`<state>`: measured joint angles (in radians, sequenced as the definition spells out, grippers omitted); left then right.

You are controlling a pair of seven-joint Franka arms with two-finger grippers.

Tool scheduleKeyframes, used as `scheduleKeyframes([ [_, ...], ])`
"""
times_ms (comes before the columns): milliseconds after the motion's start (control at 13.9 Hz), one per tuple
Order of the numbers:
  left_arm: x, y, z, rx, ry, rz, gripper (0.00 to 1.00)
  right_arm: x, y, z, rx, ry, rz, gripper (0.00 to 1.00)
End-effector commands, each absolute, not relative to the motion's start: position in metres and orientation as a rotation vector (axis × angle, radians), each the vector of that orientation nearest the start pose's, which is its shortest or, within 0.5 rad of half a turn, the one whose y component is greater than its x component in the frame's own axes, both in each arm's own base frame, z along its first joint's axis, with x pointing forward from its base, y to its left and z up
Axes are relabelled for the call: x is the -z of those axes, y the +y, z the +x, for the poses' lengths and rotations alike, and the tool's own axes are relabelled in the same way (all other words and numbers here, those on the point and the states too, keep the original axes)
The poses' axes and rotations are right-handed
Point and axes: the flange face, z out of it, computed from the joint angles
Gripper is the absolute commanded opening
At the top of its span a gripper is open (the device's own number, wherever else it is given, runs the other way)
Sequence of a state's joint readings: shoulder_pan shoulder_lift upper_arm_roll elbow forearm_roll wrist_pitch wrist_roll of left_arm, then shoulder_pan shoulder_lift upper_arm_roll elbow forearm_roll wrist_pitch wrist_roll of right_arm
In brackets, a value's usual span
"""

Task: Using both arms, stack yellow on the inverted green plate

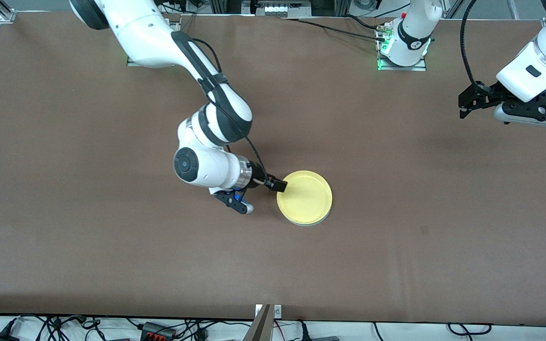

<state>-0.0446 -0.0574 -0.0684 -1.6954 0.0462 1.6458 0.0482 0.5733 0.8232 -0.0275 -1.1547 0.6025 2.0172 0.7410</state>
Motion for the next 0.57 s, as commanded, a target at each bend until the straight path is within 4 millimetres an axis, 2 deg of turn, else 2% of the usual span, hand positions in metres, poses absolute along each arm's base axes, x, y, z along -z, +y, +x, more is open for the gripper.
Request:
scheduleKeyframes([
  [0, -0.609, -0.059, 0.540, 0.027, 0.272, -3.059, 1.00, -0.349, 0.394, 0.631, -0.389, 0.408, -2.683, 1.00],
  [216, -0.609, -0.058, 0.540, 0.027, 0.263, -3.061, 1.00, -0.375, 0.340, 0.630, -0.353, 0.235, -2.863, 1.00],
  [503, -0.607, -0.056, 0.541, 0.020, 0.256, -3.062, 1.00, -0.434, 0.268, 0.640, -0.383, 0.261, -2.861, 1.00],
])
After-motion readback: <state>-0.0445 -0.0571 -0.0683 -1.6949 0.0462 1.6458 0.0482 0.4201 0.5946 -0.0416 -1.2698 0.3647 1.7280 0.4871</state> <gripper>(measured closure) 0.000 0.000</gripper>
